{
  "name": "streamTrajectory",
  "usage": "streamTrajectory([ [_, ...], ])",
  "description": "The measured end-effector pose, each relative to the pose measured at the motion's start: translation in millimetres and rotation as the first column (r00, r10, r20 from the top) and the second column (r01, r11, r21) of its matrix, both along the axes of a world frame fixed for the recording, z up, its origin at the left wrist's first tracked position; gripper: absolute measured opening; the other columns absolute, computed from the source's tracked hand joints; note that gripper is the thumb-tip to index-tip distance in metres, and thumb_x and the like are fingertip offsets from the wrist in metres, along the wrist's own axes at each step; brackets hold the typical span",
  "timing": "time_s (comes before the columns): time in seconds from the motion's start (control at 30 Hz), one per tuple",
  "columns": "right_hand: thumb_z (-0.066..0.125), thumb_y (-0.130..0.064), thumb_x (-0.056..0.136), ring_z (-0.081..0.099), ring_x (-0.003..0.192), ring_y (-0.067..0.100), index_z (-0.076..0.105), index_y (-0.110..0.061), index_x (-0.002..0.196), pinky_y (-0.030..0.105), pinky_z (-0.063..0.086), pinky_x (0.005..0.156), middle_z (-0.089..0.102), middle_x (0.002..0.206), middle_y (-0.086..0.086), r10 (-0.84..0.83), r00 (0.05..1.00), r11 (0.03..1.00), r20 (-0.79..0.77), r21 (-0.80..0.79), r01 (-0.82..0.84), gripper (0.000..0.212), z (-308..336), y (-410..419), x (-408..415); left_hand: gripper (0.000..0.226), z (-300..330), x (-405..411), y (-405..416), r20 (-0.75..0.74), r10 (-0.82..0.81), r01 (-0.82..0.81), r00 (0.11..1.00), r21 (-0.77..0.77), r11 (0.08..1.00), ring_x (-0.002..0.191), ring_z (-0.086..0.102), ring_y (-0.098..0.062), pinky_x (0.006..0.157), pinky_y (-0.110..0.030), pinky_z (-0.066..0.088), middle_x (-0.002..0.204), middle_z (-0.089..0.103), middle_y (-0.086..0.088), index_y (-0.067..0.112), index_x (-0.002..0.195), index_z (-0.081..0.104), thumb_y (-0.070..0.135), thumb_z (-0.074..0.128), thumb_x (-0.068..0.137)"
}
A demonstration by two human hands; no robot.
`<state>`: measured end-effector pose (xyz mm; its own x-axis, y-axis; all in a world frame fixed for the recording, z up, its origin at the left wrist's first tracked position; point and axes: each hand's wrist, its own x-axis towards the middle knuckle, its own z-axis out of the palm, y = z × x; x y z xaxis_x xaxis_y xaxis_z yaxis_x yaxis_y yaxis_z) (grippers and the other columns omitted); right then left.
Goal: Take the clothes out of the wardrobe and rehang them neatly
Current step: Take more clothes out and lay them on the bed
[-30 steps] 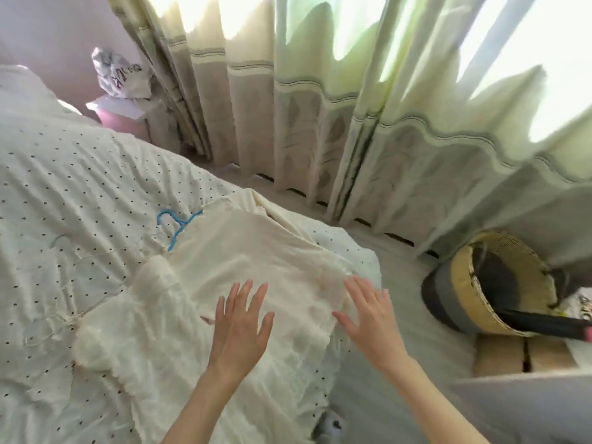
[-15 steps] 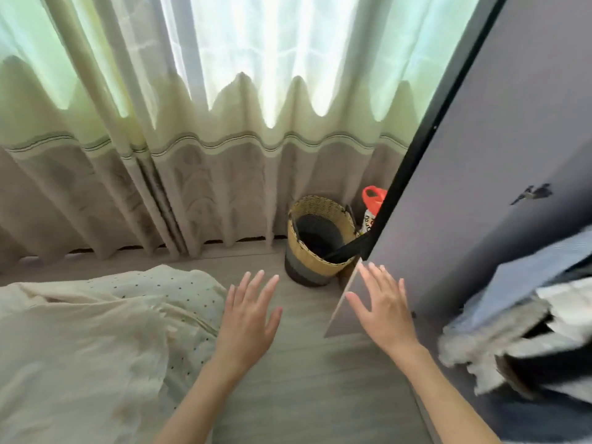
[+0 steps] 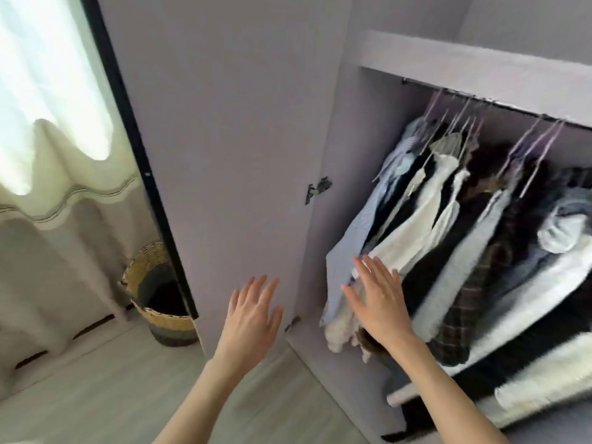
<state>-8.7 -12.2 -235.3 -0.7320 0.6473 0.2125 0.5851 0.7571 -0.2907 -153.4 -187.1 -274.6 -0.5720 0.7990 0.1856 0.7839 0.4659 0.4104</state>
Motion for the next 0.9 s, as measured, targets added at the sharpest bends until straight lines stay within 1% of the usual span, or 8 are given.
streamTrajectory([
  [0.1,0.018,-0.060,0.082,0.029,0.139,0.027,0.040,-0.016,0.140,0.053,0.020,0.113,0.040,0.146,0.010,-0.074,0.997,0.997,-0.037,0.033,0.075,0.076,6,38,8,0.060,3,-9,55,0.003,-0.112,0.112,0.994,0.005,0.994,0.134,0.035,-0.032,0.106,-0.042,0.028,0.142,0.042,-0.009,0.017,0.138,0.039,0.047,0.020,0.090],
  [0.17,0.013,-0.062,0.080,0.022,0.142,0.024,0.035,-0.018,0.143,0.049,0.014,0.115,0.034,0.149,0.008,-0.113,0.993,0.992,-0.022,0.057,0.114,0.080,11,63,8,0.048,7,-15,91,-0.002,-0.187,0.187,0.982,0.041,0.981,0.123,0.048,-0.036,0.095,-0.047,0.041,0.130,0.054,-0.012,0.015,0.131,0.043,0.039,0.030,0.091],
  [0.27,0.010,-0.062,0.082,0.014,0.144,0.020,0.029,-0.019,0.145,0.044,0.006,0.116,0.028,0.152,0.006,-0.145,0.989,0.986,-0.041,0.078,0.148,0.079,21,98,-2,0.042,14,-29,139,-0.016,-0.294,0.294,0.956,0.114,0.949,0.121,0.043,-0.028,0.090,-0.046,0.044,0.124,0.057,-0.012,0.016,0.127,0.041,0.034,0.035,0.090],
  [0.37,0.031,-0.045,0.096,0.018,0.143,0.024,0.034,-0.016,0.143,0.044,0.005,0.116,0.031,0.150,0.008,-0.201,0.979,0.973,-0.034,0.110,0.204,0.055,29,132,-21,0.047,18,-53,184,0.009,-0.371,0.367,0.929,0.119,0.923,0.119,0.047,-0.028,0.091,-0.048,0.047,0.125,0.057,-0.013,0.011,0.128,0.049,0.036,0.034,0.091],
  [0.47,0.033,-0.033,0.092,0.045,0.128,0.033,0.057,-0.010,0.126,0.052,0.021,0.107,0.056,0.130,0.015,-0.293,0.954,0.922,-0.067,0.245,0.300,0.048,35,168,-38,0.061,27,-74,227,0.045,-0.419,0.410,0.907,0.131,0.902,0.123,0.048,-0.030,0.100,-0.045,0.042,0.133,0.051,-0.013,0.008,0.133,0.048,0.045,0.025,0.090],
  [0.57,0.032,-0.031,0.087,0.054,0.119,0.036,0.063,-0.008,0.116,0.056,0.029,0.100,0.062,0.119,0.017,-0.381,0.923,0.881,-0.061,0.279,0.382,0.049,46,199,-48,0.072,39,-82,265,0.085,-0.449,0.432,0.889,0.165,0.887,0.132,0.036,-0.022,0.111,-0.027,0.024,0.143,0.040,-0.008,0.012,0.140,0.038,0.054,0.015,0.086],
  [0.7,0.032,-0.030,0.086,0.055,0.117,0.035,0.063,-0.008,0.116,0.053,0.035,0.103,0.062,0.120,0.016,-0.386,0.917,0.844,-0.098,0.363,0.394,0.049,55,231,-57,0.046,53,-84,315,0.109,-0.520,0.490,0.847,0.217,0.844,0.134,0.032,-0.016,0.105,-0.013,0.014,0.146,0.034,-0.003,0.014,0.143,0.031,0.029,0.036,0.099],
  [0.9,0.072,-0.016,0.075,0.058,0.112,0.038,0.064,-0.004,0.114,0.059,0.041,0.092,0.064,0.116,0.016,-0.263,0.958,0.836,-0.112,0.468,0.284,0.042,65,280,-83,0.047,60,-76,370,0.119,-0.578,0.530,0.807,0.285,0.799,0.132,0.034,-0.018,0.105,-0.013,0.017,0.144,0.037,-0.005,0.012,0.142,0.031,0.021,0.042,0.098],
])
